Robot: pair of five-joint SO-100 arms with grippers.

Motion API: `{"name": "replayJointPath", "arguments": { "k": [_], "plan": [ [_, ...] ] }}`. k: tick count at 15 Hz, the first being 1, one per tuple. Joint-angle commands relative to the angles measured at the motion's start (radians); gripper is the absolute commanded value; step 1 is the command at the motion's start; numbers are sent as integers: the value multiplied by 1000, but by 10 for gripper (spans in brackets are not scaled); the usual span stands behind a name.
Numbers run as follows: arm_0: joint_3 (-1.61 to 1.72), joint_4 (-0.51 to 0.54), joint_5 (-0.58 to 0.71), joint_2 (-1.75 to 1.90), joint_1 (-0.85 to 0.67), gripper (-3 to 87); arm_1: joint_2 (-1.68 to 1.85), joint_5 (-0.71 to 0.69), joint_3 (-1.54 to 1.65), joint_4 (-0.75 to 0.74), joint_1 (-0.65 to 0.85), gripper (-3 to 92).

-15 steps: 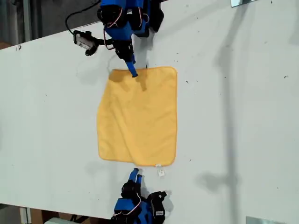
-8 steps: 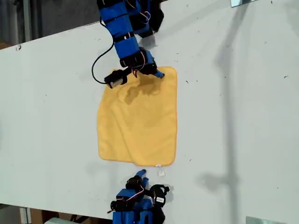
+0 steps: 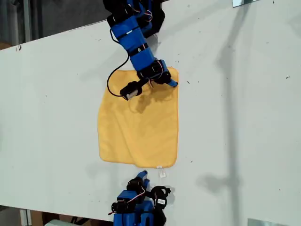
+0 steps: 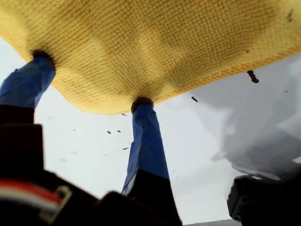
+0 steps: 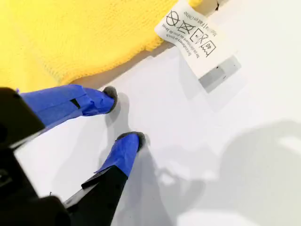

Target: Grasp corners of a square towel and fold twice.

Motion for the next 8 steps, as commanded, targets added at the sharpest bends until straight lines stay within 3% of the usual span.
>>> {"name": "replayJointPath", "arguments": {
  "k": [1,2,3,4,5,7,8],
  "plan": [
    [-20,-15,-14,14,23,147,-14,15,-49,-5,-14,356],
    [-18,-15,-14,15,23,146,-28,15,-49,-18,-14,315],
    [-18,-15,-15,15,26,145,-41,18,-48,-35,-15,59],
    [-18,-15,-11,15,35,140,-51,25,-48,-49,-14,-1],
    [-43,9,-49,-18,55,131,-52,31,-48,-60,-14,-1],
    [-288,172,-166,-181,178,152,-55,26,-48,-84,-12,-1],
    [-428,232,-164,-253,219,157,-58,25,-48,-86,-12,-1]
  ]
}}
